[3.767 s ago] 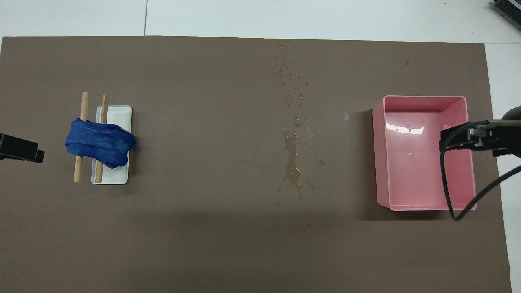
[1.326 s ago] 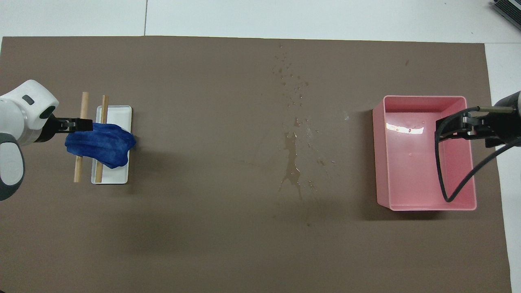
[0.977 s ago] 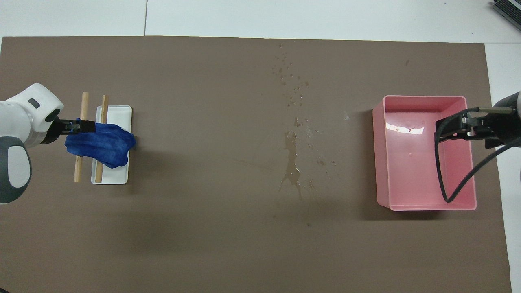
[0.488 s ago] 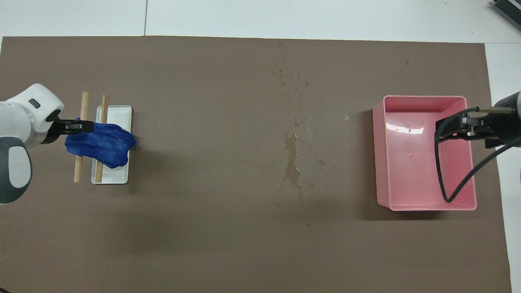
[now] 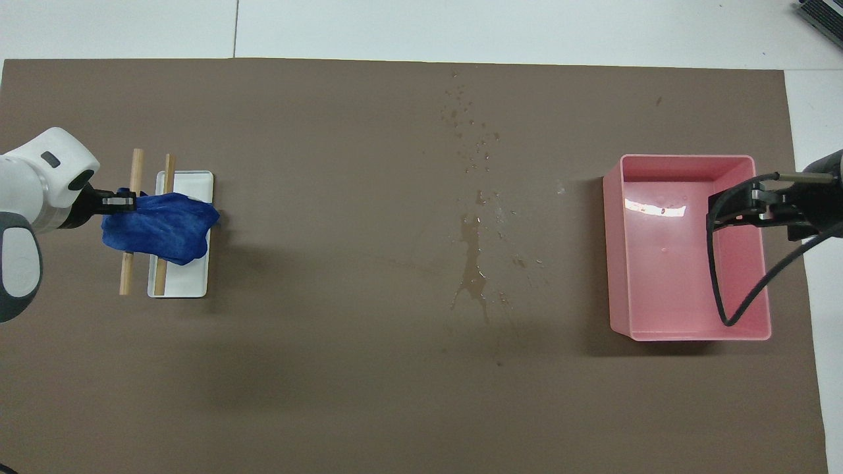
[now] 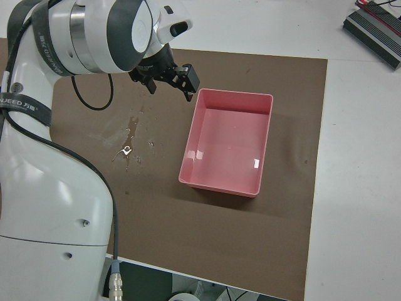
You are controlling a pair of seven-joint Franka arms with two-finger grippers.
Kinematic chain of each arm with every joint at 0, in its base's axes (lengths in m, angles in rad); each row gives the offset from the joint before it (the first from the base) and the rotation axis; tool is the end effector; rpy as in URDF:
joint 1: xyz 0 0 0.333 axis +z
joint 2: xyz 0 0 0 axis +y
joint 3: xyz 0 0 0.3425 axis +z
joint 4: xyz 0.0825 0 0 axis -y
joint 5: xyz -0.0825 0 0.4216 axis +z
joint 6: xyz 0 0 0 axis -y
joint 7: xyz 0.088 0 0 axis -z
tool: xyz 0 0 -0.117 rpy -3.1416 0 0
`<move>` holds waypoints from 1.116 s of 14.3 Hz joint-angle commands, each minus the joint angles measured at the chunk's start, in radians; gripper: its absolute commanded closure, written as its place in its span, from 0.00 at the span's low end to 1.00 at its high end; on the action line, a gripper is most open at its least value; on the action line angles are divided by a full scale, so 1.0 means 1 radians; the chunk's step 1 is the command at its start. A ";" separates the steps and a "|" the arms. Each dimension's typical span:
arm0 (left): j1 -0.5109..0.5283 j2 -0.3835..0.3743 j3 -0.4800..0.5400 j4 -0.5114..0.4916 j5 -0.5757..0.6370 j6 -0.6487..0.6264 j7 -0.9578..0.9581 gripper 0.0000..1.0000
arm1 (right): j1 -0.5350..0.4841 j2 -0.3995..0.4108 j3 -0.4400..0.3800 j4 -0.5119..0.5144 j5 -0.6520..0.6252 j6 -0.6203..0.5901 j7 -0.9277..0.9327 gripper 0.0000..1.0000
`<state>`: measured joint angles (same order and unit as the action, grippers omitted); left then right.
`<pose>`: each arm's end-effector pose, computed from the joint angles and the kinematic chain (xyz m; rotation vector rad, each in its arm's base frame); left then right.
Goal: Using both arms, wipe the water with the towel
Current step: 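Reach the left gripper to the blue towel and grasp it, then lift the towel with the left gripper while the right gripper approaches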
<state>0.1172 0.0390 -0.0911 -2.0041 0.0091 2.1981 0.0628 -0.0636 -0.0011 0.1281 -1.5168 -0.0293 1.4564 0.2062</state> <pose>0.6135 0.0169 0.4518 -3.1205 0.0642 -0.2421 0.5785 0.0337 0.6592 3.0953 -0.2235 -0.0851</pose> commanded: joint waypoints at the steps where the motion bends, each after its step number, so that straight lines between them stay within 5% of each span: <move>1: -0.004 0.012 -0.001 0.131 0.014 -0.177 -0.076 1.00 | -0.018 -0.017 0.007 -0.019 0.020 -0.001 0.012 0.00; 7: -0.025 -0.020 -0.036 0.251 -0.141 -0.504 -0.637 1.00 | -0.002 -0.020 0.012 -0.017 0.034 -0.001 0.027 0.00; 16: -0.025 -0.064 -0.117 0.243 -0.538 -0.526 -1.434 1.00 | 0.014 -0.020 0.018 -0.017 0.270 0.004 0.068 0.00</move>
<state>0.0950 -0.0084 -0.1886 -1.7580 -0.4626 1.6710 -1.2372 -0.0569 -0.0050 0.1379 -1.5172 0.1977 1.4564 0.2259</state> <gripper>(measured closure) 0.855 0.000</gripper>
